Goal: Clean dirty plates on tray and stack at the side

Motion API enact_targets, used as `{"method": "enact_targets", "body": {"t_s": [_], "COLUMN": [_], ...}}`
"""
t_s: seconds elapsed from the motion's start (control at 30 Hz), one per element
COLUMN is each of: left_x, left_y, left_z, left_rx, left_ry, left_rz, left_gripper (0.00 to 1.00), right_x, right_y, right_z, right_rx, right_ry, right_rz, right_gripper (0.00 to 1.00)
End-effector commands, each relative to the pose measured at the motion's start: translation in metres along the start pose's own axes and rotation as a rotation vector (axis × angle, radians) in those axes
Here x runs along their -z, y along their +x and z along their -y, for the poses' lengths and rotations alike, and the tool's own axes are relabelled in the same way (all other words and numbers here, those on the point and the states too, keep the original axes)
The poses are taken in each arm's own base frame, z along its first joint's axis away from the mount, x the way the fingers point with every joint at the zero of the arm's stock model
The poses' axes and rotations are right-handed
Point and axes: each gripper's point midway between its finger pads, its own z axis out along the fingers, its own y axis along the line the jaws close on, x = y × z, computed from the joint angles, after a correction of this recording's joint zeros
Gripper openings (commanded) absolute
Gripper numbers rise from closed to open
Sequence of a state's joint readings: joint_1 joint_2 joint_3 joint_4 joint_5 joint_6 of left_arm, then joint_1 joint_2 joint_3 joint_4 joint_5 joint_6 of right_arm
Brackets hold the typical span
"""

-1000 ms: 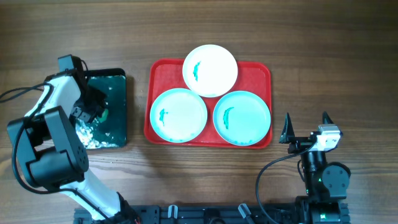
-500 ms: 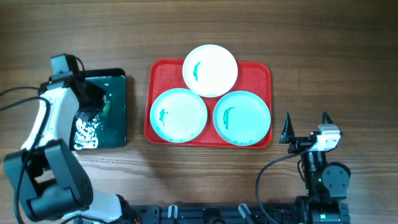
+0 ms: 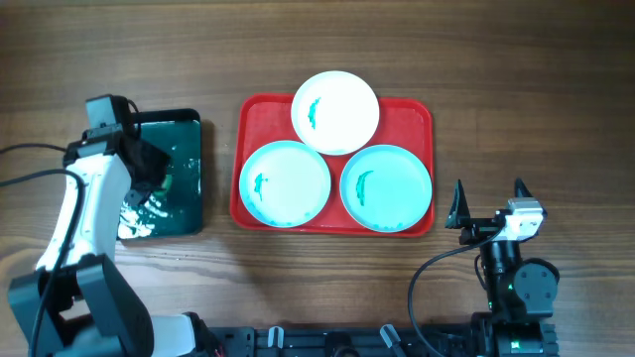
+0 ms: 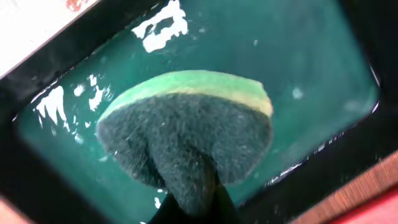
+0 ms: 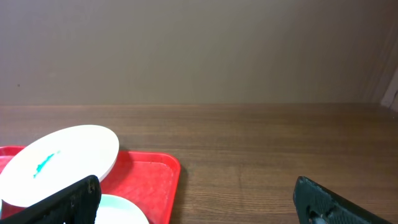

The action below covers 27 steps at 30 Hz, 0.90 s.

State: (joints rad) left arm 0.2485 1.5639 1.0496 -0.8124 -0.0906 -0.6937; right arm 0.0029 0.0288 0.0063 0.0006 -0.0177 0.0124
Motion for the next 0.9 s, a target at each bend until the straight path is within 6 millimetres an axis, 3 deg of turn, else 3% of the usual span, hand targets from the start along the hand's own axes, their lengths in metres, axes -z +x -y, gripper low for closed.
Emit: {"method": "enact_targets", "body": {"t_s": [0.0, 0.03, 0.07, 0.17, 0.23, 0.37, 0.47, 0.53, 0.6, 0.63, 0.73, 0.87], "left_x": [0.07, 0.095, 0.132, 0.155, 0.145, 0.086, 0.045, 0.022, 0.009, 0.008, 0.017, 0.056], "left_y": [-0.001, 0.007, 0.026, 0.074, 0.115, 0.19, 0.225, 0.237, 0.246, 0.246, 0.236, 0.197], "left_z": [0.046, 0.064, 0.086, 0.103, 0.113, 0.12, 0.13, 0.127, 0.122, 0.122, 0.13, 0.14], "left_rx": [-0.084, -0.157, -0.248, -0.382, -0.493, -0.696, -0.737, -0.75, -0.765, -0.766, -0.759, -0.678], "left_ry": [0.273, 0.397, 0.573, 0.64, 0.618, 0.439, 0.336, 0.263, 0.224, 0.223, 0.248, 0.309], "left_rz": [-0.011, -0.029, -0.05, -0.113, -0.183, -0.28, -0.318, -0.338, -0.364, -0.364, -0.344, -0.288], "left_gripper": [0.04, 0.04, 0.04, 0.04, 0.04, 0.04, 0.04, 0.04, 0.76, 0.94, 1.0, 0.99], "right_x": [0.0, 0.0, 0.0, 0.0, 0.0, 0.0, 0.0, 0.0, 0.0, 0.0, 0.0, 0.0], "right_y": [-0.002, -0.002, -0.002, -0.002, -0.002, -0.002, -0.002, -0.002, -0.002, -0.002, -0.002, -0.002], "right_z": [0.004, 0.004, 0.004, 0.004, 0.004, 0.004, 0.004, 0.004, 0.004, 0.004, 0.004, 0.004], "right_rx": [0.011, 0.011, 0.011, 0.011, 0.012, 0.011, 0.011, 0.011, 0.011, 0.011, 0.011, 0.011], "right_ry": [0.017, 0.017, 0.017, 0.017, 0.017, 0.017, 0.017, 0.017, 0.017, 0.017, 0.017, 0.017], "right_rz": [0.009, 0.009, 0.009, 0.01, 0.01, 0.009, 0.009, 0.009, 0.01, 0.01, 0.01, 0.009], "right_gripper": [1.0, 1.0, 1.0, 1.0, 1.0, 1.0, 1.0, 1.0, 1.0, 1.0, 1.0, 1.0]}}
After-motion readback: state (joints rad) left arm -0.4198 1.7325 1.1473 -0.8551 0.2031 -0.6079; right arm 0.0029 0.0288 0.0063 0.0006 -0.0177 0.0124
